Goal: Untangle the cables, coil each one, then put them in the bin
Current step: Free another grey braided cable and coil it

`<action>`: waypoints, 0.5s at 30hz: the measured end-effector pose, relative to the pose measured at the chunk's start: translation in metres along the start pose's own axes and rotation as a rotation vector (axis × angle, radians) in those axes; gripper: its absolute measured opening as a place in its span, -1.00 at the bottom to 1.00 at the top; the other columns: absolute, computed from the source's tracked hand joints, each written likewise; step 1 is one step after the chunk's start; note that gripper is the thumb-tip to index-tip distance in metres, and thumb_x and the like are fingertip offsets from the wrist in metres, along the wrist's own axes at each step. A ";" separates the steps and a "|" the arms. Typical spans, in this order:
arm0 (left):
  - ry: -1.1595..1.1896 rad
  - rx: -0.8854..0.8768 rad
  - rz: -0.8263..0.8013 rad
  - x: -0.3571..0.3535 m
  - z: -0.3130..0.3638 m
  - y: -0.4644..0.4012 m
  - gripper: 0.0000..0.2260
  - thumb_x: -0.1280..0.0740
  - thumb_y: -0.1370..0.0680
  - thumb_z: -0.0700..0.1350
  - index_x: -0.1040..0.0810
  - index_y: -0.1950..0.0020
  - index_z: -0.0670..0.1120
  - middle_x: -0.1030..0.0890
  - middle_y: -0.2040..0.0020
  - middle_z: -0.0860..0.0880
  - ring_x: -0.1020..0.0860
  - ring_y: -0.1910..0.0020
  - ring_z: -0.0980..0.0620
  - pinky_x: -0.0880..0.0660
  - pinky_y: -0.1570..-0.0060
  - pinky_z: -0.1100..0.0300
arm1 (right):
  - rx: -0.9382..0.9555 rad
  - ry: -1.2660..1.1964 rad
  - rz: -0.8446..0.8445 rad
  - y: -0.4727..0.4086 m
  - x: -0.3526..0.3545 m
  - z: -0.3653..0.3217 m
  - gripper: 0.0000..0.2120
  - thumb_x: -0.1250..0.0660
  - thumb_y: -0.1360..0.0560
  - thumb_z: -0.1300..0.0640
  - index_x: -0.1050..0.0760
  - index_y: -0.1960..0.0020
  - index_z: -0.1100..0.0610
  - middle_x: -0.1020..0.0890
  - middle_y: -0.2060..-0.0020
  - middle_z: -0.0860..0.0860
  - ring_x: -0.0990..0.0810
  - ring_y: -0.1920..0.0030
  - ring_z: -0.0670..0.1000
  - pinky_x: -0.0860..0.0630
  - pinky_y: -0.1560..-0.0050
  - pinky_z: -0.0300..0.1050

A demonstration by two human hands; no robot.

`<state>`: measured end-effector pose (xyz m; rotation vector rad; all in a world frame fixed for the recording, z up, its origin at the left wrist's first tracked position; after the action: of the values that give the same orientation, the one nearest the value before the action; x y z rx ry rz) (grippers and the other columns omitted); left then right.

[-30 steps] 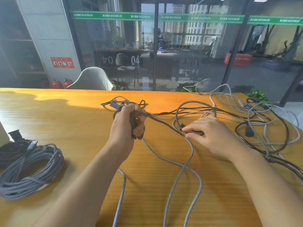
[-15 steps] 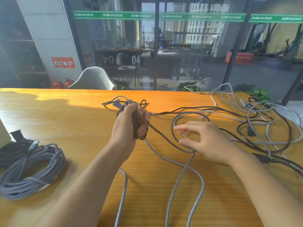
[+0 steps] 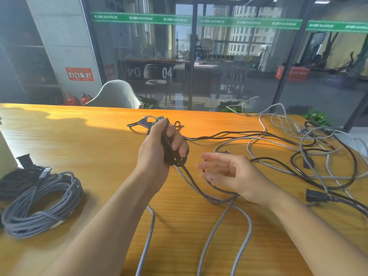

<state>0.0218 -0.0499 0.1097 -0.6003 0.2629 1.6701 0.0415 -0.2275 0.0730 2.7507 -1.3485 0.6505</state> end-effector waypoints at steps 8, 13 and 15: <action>0.001 0.067 -0.093 -0.013 0.002 0.010 -0.62 -0.12 -0.73 0.08 -0.20 0.26 0.00 -0.13 0.42 0.04 -0.07 0.50 0.08 0.01 0.50 0.20 | -0.034 0.397 -0.188 -0.001 -0.026 0.019 -0.37 -0.55 -0.46 -0.21 -0.43 -0.48 -0.27 -0.24 -0.57 -0.39 -0.27 -0.54 -0.30 -0.30 -0.54 -0.13; -0.029 0.086 -0.159 -0.024 0.003 0.014 -0.58 -0.07 -0.74 0.05 -0.20 0.31 0.00 -0.11 0.44 0.04 -0.06 0.53 0.10 0.00 0.58 0.25 | 0.054 0.599 -0.191 -0.004 -0.036 0.015 -0.83 -0.48 -0.54 -0.09 -0.66 -0.14 -0.18 -0.41 -0.40 -0.40 -0.36 -0.44 -0.29 -0.36 -0.41 -0.16; -0.028 0.100 -0.197 -0.027 0.001 0.016 -0.58 -0.06 -0.74 0.07 -0.19 0.31 0.01 -0.11 0.44 0.04 -0.06 0.54 0.11 0.01 0.59 0.25 | 0.082 0.627 -0.153 -0.004 -0.033 0.010 -0.93 -0.43 -0.58 -0.01 -0.64 -0.06 -0.14 -0.57 -0.18 -0.30 -0.50 -0.26 -0.21 -0.41 -0.27 -0.21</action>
<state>0.0087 -0.0754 0.1222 -0.5109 0.2571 1.4656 0.0302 -0.2019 0.0524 2.3439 -0.9723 1.4172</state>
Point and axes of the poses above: each hand's wrist, its own y-axis away from the middle knuckle, its own x-axis out of the back of the hand, z = x × y, the point moved 9 cm from there along -y, towards the middle knuckle
